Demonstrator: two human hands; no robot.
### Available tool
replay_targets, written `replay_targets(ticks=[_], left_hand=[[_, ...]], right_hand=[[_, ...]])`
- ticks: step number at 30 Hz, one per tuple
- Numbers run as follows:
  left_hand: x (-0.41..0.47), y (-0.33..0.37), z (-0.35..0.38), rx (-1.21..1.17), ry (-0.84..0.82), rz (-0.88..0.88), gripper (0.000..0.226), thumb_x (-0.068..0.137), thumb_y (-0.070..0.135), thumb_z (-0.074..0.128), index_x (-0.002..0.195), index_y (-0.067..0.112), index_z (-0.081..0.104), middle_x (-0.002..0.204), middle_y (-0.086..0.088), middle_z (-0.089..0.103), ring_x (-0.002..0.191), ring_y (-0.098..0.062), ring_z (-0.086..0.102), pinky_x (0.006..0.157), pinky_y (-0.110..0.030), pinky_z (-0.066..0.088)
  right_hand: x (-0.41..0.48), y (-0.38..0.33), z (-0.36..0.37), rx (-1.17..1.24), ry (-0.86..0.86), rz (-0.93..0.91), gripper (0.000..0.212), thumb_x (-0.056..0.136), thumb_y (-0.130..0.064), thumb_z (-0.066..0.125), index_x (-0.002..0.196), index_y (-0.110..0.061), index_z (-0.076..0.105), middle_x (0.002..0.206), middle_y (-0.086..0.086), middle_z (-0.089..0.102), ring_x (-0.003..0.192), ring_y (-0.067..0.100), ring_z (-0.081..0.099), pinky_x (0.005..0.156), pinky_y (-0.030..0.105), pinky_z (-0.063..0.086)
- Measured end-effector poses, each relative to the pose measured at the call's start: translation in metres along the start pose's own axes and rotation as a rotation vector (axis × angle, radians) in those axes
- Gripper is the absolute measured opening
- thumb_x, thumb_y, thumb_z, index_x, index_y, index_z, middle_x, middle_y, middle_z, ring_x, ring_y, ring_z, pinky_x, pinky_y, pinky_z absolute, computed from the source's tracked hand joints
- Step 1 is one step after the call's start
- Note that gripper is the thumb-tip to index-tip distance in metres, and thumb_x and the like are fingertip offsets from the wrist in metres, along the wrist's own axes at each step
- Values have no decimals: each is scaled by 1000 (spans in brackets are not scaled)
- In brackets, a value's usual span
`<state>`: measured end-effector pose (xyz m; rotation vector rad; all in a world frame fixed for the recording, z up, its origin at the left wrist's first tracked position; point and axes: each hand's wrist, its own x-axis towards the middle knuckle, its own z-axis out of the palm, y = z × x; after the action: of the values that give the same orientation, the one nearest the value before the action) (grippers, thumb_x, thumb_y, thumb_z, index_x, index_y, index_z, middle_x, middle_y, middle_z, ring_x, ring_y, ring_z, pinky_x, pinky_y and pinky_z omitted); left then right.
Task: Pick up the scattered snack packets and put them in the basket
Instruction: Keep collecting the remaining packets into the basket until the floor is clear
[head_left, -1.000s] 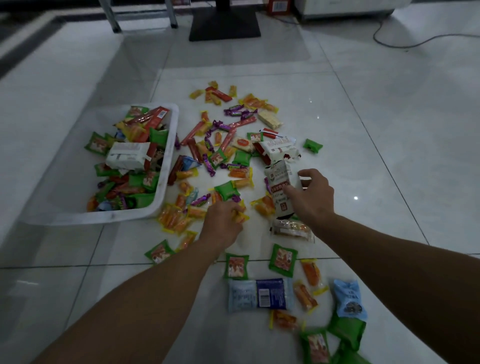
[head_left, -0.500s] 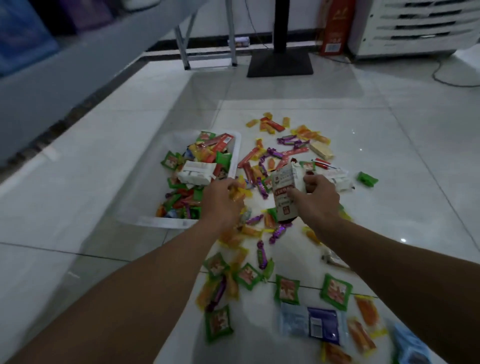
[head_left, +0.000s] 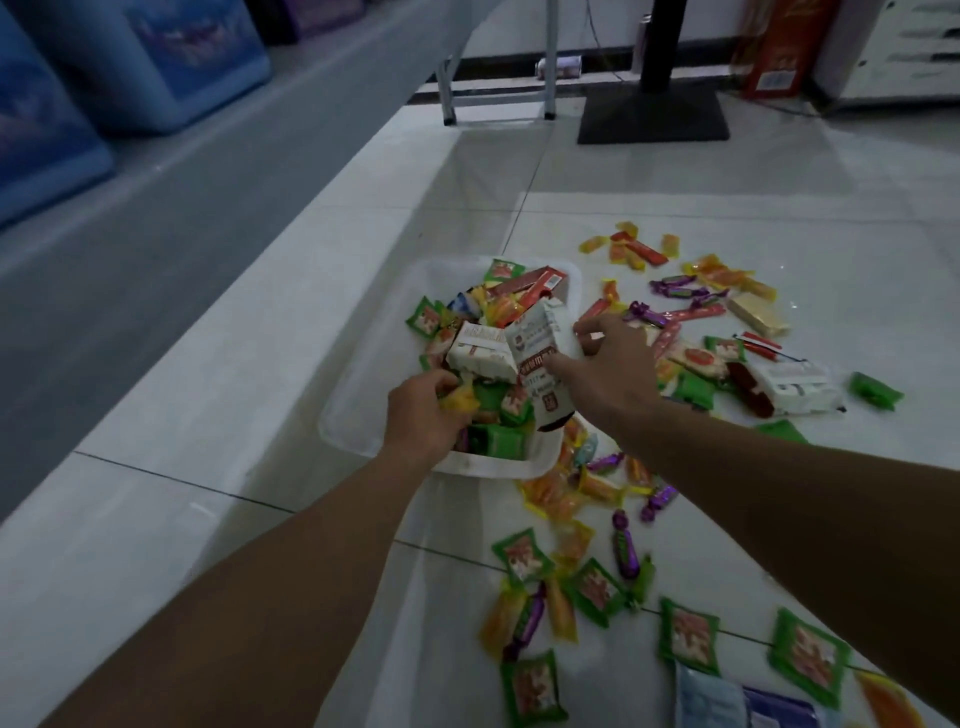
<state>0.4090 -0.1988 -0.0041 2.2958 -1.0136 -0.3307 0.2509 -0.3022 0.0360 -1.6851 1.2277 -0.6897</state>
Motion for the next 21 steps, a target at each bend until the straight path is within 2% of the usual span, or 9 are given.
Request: replay_targets(ticks=[3, 5, 7, 10, 14, 16, 18, 21], left_hand=[[-2, -15, 3, -11, -41, -30, 50, 73, 18, 81, 120, 12, 63, 118, -3, 65, 103, -18, 61, 85, -20, 43], [-2, -21, 3, -43, -26, -56, 51, 74, 18, 80, 122, 12, 62, 122, -6, 64, 109, -20, 60, 91, -25, 46], [-4, -24, 1, -55, -10, -65, 50, 75, 17, 78, 122, 12, 62, 121, -8, 64, 109, -22, 60, 94, -31, 48], [-9, -24, -5, -51, 6, -50, 49, 77, 22, 77, 124, 14, 62, 121, -5, 64, 108, -20, 61, 91, -26, 46], [-21, -22, -10, -45, -49, -46, 55, 80, 27, 74, 132, 18, 56, 128, -1, 62, 113, -16, 58, 87, -17, 40], [-28, -18, -12, -55, -57, -48, 56, 82, 26, 73, 134, 18, 54, 131, -2, 60, 117, -17, 56, 86, -16, 36], [-36, -10, -12, -73, -45, -61, 58, 82, 25, 73, 135, 17, 53, 133, -3, 58, 119, -18, 54, 87, -16, 36], [-48, 7, -7, -72, -57, -59, 61, 83, 28, 73, 138, 17, 50, 137, -5, 54, 123, -21, 51, 96, -25, 40]], right_hand=[[4, -4, 12, -46, -26, -13, 49, 80, -24, 73, 124, -16, 51, 117, 8, 63, 94, 23, 66, 71, 35, 59], [7, -8, 20, -67, -49, -16, 51, 81, -24, 73, 126, -15, 51, 119, 7, 63, 96, 23, 66, 75, 39, 60], [10, -10, 28, -71, -79, -28, 50, 82, -22, 73, 127, -13, 52, 119, 7, 62, 94, 21, 66, 73, 35, 60], [12, -13, 40, -103, -124, -46, 51, 84, -24, 72, 129, -13, 50, 122, 5, 61, 96, 20, 64, 68, 26, 55], [6, -6, 39, -227, -121, -71, 56, 82, -34, 72, 131, -13, 52, 127, 7, 61, 107, 23, 62, 77, 31, 53], [-4, -1, 27, -299, -133, -132, 52, 83, -30, 70, 130, -14, 53, 127, 6, 62, 107, 23, 62, 79, 30, 50], [-15, 7, 7, -389, -174, -201, 51, 84, -29, 69, 132, -18, 52, 126, 5, 62, 106, 23, 62, 79, 29, 48], [-24, 26, -27, -500, -241, -223, 62, 85, -36, 68, 139, -18, 45, 131, 7, 59, 108, 25, 61, 88, 38, 52]])
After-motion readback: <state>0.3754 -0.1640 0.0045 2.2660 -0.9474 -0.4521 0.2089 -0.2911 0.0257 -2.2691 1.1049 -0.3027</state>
